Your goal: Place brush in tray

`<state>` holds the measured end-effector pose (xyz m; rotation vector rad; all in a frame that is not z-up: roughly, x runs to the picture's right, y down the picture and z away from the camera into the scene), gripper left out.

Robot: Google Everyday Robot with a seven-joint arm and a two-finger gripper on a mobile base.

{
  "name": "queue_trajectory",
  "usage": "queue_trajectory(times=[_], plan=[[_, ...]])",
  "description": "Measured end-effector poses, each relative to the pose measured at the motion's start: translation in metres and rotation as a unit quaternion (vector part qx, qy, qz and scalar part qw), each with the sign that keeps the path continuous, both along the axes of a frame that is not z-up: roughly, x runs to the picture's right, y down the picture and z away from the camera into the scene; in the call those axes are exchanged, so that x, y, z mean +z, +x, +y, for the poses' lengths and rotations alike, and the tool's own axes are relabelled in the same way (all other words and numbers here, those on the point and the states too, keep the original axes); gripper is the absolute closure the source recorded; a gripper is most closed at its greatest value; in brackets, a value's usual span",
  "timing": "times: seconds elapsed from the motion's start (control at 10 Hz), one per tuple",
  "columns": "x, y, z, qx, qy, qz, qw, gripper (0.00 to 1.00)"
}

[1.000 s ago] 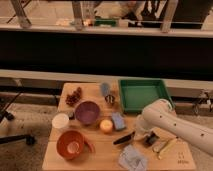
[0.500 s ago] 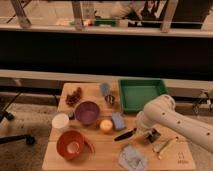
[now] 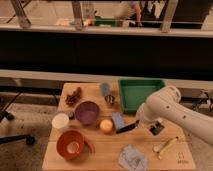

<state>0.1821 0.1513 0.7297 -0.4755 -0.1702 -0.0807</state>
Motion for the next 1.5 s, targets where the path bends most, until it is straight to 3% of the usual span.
queue_trajectory(times=[0.3,0.7,1.0,1.5], plan=[[-0.005,-0.016,-0.03,-0.01,0.021,-0.004,0.9997,1.0],[0.006,-0.046,-0.057,-0.027,0.035,-0.011,0.999,1.0],[0.023,-0.069,-0.08,-0.038,0.044,-0.016,0.9982,1.0],[0.056,-0.061,-0.125,-0.036,0.053,-0.004,0.9979,1.0]])
